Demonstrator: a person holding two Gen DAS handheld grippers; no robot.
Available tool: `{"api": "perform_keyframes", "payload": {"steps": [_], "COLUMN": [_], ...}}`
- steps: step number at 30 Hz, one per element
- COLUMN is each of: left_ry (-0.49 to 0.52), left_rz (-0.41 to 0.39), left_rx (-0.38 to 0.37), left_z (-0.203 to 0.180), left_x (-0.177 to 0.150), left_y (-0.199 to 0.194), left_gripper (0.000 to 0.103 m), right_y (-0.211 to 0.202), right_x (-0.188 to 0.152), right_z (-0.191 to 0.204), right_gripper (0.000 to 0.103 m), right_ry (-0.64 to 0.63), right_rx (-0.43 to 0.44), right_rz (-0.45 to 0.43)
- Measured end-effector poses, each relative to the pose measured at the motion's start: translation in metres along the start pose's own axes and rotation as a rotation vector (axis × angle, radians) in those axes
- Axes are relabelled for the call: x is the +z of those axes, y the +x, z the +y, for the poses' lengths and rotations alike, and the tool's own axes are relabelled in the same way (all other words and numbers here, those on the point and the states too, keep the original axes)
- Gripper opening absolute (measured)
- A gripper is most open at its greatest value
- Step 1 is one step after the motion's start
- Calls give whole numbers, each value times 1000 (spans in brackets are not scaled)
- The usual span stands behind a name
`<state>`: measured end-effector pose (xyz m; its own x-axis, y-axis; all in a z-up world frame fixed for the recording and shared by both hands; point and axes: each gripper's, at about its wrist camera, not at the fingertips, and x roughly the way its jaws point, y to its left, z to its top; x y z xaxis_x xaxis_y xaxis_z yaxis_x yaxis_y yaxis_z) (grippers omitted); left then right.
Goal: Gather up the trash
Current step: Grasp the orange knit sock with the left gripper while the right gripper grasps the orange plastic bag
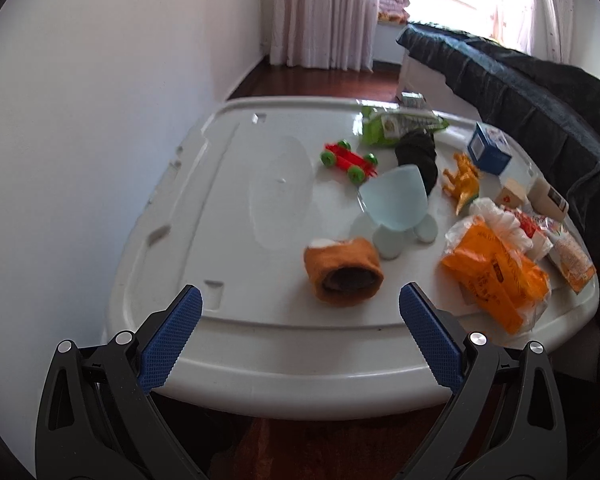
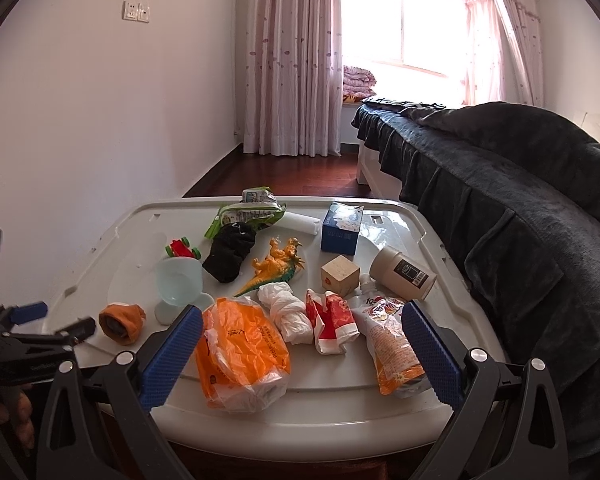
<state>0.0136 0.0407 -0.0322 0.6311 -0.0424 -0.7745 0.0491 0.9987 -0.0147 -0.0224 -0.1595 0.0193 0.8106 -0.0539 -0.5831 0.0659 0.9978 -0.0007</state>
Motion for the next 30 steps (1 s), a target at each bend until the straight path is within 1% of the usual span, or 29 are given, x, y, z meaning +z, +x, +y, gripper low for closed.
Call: {"api": "perform_keyframes", "payload": {"steps": [1, 4, 7, 9, 11, 12, 14, 15, 17, 20, 22, 25, 28, 30], "left_ry": [15, 64, 69, 68, 54, 51, 45, 44, 19, 20, 29, 41, 47, 48], "left_rz": [2, -9, 38, 47, 45, 47, 40, 36, 9, -25, -54, -93, -115, -122], "left_rx": [-15, -21, -27, -9, -23, -27, -44, -51, -68, -58, -54, -83, -107, -116], "left_z": [-4, -18, -26, -27, -27, -27, -26, -25, -22, -21, -20, -20, -19, -17], "left_x": [0, 2, 3, 3, 3, 4, 5, 4, 4, 6, 5, 2, -6, -11], "left_y": [3, 16, 42, 53, 61, 62, 65, 66, 60, 45, 28, -5, -26, -34], "left_gripper": [96, 96, 95, 93, 77, 72, 52, 49, 36, 32, 32, 32, 32, 32], "right_y": [-2, -9, -12, -12, -12, -11, -11, -11, -11, -7, -1, 9, 25, 34], "right_x": [2, 5, 6, 6, 6, 5, 5, 5, 4, 0, -6, -18, -29, -33], "right_z": [-3, -10, -18, -22, -26, -28, -31, -31, -30, -23, -15, 3, 33, 47], "right_gripper": [98, 98, 98, 98, 98, 98, 98, 98, 98, 98, 98, 98, 98, 98], "right_ry": [7, 34, 50, 56, 62, 67, 73, 72, 61, 27, 1, -46, -131, -153], "right_rx": [7, 20, 17, 13, 8, 7, 9, 7, 1, 0, 23, 70, 107, 121], "right_rz": [-2, -19, -25, -23, -21, -18, -17, -18, -20, -18, -4, 29, 63, 86]}}
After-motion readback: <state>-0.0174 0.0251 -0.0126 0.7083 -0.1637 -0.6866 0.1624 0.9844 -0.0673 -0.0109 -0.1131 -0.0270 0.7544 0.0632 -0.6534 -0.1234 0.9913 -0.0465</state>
